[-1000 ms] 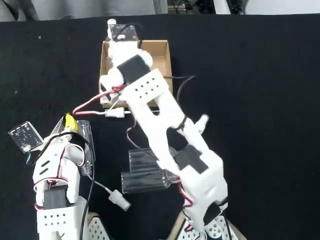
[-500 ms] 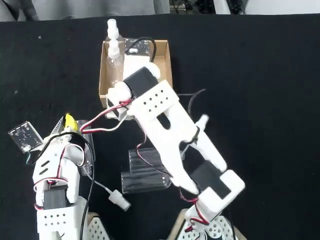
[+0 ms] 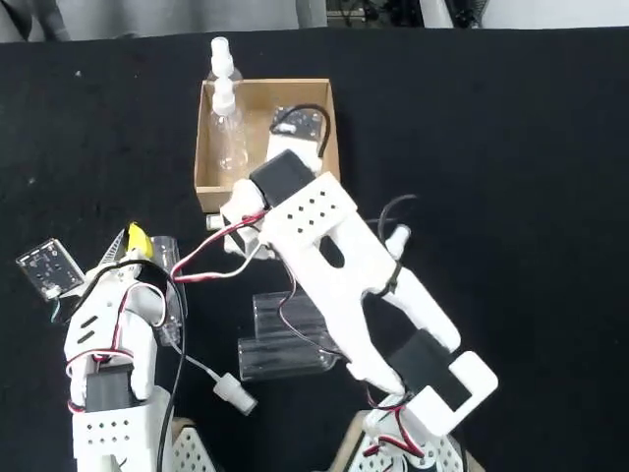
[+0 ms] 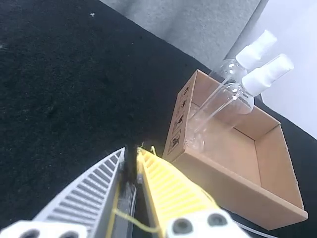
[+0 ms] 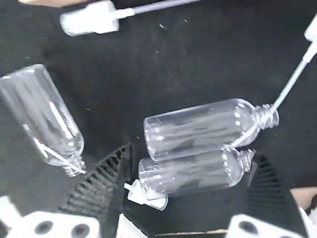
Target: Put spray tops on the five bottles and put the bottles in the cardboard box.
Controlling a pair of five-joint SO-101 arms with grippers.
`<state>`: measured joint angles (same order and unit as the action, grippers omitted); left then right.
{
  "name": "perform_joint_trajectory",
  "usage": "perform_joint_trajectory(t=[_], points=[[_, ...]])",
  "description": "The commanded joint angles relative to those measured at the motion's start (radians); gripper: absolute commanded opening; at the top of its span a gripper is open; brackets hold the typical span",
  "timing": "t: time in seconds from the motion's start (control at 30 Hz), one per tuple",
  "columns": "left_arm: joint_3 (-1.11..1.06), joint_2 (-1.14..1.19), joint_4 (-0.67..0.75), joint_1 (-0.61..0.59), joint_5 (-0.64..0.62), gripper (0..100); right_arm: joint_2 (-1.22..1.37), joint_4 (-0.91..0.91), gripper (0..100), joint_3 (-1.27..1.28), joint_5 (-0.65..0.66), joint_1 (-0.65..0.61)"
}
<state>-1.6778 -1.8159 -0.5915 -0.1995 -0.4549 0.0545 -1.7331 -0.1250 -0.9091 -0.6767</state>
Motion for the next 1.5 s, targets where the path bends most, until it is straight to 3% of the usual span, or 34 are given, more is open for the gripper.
perform_joint_trajectory(t=[0.0, 0.4, 1.0, 1.47], points=[[-0.022, -0.005, 0.02, -0.007, 0.009, 3, -0.058, -0.009, 31.9, 0.025, -0.029, -0.017], [-0.022, -0.005, 0.02, -0.007, 0.009, 3, -0.058, 0.164, 31.9, 0.231, -0.107, -0.017], [-0.022, -0.005, 0.02, -0.007, 0.009, 3, -0.058, 0.608, 31.9, 0.559, -0.133, -0.006], [-0.022, -0.005, 0.021, -0.031, 0.009, 3, -0.136, 0.628, 31.9, 0.535, -0.123, 0.089]])
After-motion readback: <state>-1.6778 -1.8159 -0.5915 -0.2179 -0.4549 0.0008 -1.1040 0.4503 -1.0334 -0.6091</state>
